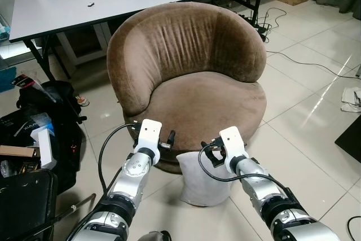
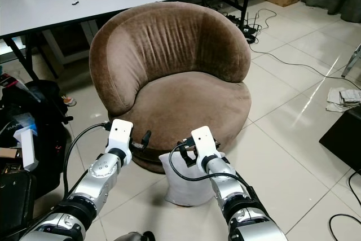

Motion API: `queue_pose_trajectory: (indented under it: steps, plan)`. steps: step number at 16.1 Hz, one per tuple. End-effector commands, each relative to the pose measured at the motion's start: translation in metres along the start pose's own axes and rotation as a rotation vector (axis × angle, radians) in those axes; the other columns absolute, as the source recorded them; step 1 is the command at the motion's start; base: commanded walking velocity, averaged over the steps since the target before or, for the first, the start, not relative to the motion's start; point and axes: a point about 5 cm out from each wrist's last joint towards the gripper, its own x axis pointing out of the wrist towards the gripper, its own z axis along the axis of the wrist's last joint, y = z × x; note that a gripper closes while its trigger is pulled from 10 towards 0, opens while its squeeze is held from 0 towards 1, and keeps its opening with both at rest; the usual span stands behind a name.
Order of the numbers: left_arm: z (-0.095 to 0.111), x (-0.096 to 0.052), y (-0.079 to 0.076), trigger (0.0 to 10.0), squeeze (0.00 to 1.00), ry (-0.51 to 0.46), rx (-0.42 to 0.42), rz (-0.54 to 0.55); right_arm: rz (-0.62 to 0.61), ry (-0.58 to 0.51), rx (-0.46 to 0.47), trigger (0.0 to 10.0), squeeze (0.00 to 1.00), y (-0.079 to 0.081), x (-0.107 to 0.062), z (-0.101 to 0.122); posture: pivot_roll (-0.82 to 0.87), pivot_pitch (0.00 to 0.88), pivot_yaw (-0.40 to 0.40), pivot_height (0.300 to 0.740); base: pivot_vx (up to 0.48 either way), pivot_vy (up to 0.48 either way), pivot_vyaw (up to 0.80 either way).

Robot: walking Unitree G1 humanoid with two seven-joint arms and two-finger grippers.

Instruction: Move the pillow to the sofa from floor

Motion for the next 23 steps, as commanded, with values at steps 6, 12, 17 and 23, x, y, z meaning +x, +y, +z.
queue_pose_trajectory:
  steps: [6, 12, 17, 23]
  plan:
    - [0.0017, 0.0015, -0.0011, 10.0, 1.0, 0.009, 0.06, -0.032, -0.017, 0.01, -0.011, 10.0, 0.0, -0.004, 0.0019, 0.0036, -0.13, 0.0, 0.085, 0.74, 0.0, 0.0, 0.0]
    - [0.0025, 0.0018, 0.0003, 10.0, 1.0, 0.007, 0.056, -0.024, -0.014, 0.011, -0.009, 10.0, 0.0, -0.0035, 0.0018, 0.003, -0.13, 0.0, 0.087, 0.74, 0.0, 0.0, 0.0]
    - [0.0004, 0.0005, 0.0009, 10.0, 1.0, 0.012, 0.065, -0.025, -0.008, 0.01, -0.017, 10.0, 0.0, -0.0033, 0.0014, 0.0028, -0.13, 0.0, 0.085, 0.74, 0.0, 0.0, 0.0]
    - [-0.0058, -0.0004, 0.0028, 10.0, 1.0, 0.055, 0.111, -0.028, -0.008, -0.002, -0.001, 10.0, 0.0, -0.0028, 0.0013, 0.0036, -0.13, 0.0, 0.085, 0.74, 0.0, 0.0, 0.0]
